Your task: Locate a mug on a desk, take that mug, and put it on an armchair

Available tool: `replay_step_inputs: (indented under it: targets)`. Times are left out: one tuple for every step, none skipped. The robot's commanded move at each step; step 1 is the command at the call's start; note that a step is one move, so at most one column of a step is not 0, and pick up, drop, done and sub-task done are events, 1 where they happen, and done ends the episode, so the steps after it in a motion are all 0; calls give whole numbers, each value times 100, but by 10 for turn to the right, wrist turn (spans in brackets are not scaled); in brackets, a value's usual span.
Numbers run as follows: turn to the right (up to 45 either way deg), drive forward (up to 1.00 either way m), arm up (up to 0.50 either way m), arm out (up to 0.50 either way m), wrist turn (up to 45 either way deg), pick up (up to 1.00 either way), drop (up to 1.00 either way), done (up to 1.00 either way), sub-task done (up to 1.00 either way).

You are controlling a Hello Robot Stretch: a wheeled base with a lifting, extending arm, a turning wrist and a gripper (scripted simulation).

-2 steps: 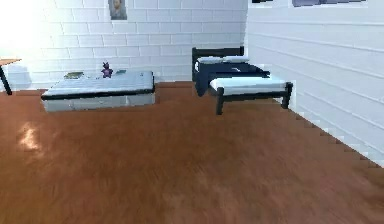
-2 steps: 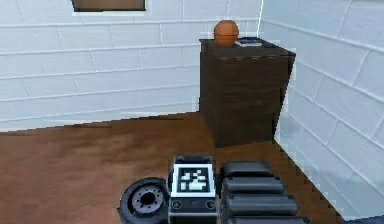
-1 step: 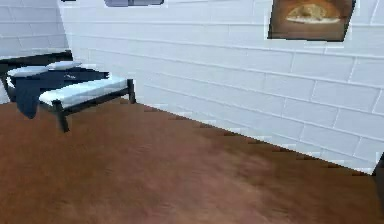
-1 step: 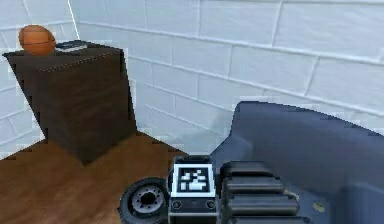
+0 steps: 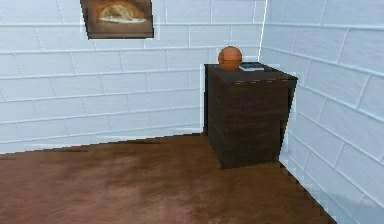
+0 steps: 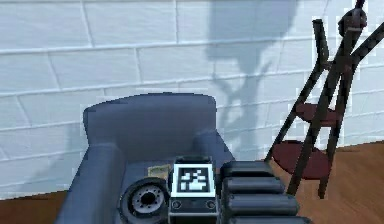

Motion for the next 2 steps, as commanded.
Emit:
replay_step_inputs:
  targets:
    - [150,0,0,0,0,0,0,0,0]
    - [0,0,0,48,0,0,0,0,0]
